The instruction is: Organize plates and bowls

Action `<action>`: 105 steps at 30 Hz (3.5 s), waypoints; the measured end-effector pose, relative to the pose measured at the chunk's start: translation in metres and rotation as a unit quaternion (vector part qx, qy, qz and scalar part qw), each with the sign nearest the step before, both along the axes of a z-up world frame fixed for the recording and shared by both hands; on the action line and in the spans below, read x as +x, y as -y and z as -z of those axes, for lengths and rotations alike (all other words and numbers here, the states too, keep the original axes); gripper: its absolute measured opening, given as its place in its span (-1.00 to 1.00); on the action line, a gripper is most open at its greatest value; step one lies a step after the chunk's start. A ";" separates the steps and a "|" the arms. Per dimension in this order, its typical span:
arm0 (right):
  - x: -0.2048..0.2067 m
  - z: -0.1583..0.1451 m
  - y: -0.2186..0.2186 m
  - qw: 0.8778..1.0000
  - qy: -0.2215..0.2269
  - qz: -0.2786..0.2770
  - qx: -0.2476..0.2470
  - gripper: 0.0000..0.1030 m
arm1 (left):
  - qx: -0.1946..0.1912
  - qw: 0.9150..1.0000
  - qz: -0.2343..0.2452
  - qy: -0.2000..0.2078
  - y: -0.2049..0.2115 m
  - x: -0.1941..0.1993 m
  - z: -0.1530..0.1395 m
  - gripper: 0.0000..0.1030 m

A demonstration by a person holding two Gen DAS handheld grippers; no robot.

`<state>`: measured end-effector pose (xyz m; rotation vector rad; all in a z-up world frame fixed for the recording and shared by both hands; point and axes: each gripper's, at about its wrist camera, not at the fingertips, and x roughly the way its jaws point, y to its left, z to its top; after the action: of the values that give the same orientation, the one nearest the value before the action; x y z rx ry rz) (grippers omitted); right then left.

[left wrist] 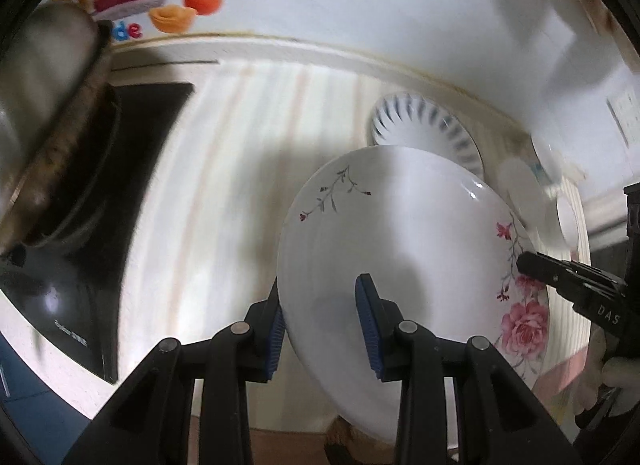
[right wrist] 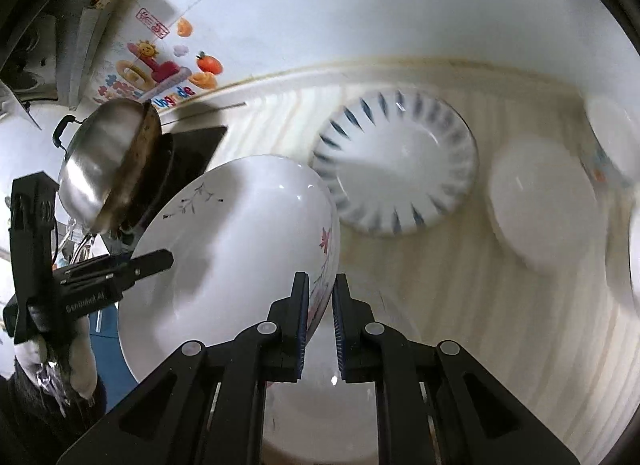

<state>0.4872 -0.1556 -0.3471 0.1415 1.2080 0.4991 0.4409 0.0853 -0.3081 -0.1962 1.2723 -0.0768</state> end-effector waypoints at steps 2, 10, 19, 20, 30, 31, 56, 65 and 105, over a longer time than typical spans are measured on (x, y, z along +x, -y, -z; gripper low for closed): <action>-0.014 0.008 0.012 1.000 -0.010 0.011 0.002 -0.74 | 0.003 1.000 0.014 -0.011 0.011 -0.007 0.008 -0.40; -0.053 0.048 0.047 0.998 -0.052 0.045 0.008 -0.74 | 0.025 0.997 0.052 -0.047 0.041 -0.025 0.038 -0.40; -0.060 0.079 0.055 0.995 -0.080 0.059 0.009 -0.74 | 0.044 0.994 0.069 -0.072 0.052 -0.034 0.057 -0.40; -0.060 0.082 0.055 0.995 -0.082 0.059 0.008 -0.74 | 0.045 0.994 0.069 -0.075 0.052 -0.034 0.059 -0.40; -0.056 0.088 0.053 0.994 -0.098 0.054 -0.004 -0.74 | 0.030 0.991 0.061 -0.116 0.050 -0.040 0.083 -0.40; -0.056 0.089 0.053 0.994 -0.099 0.054 -0.005 -0.74 | 0.028 0.991 0.059 -0.117 0.049 -0.041 0.084 -0.40; 0.031 -0.023 0.076 0.997 -0.050 0.065 0.013 -0.31 | 0.001 0.999 0.022 -0.032 0.018 0.046 0.010 -0.39; 0.196 0.028 0.038 0.993 -0.049 0.036 -0.104 -0.27 | -0.018 0.996 0.004 -0.090 0.026 0.153 0.084 -0.39; 0.054 -0.019 0.027 0.997 -0.041 -0.021 -0.059 -0.71 | -0.002 0.997 0.063 -0.039 0.050 0.024 -0.005 -0.53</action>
<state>0.5416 -0.1831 -0.3281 0.0364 1.3204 0.4623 0.4651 0.0349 -0.3035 -0.1243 1.3620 -0.1810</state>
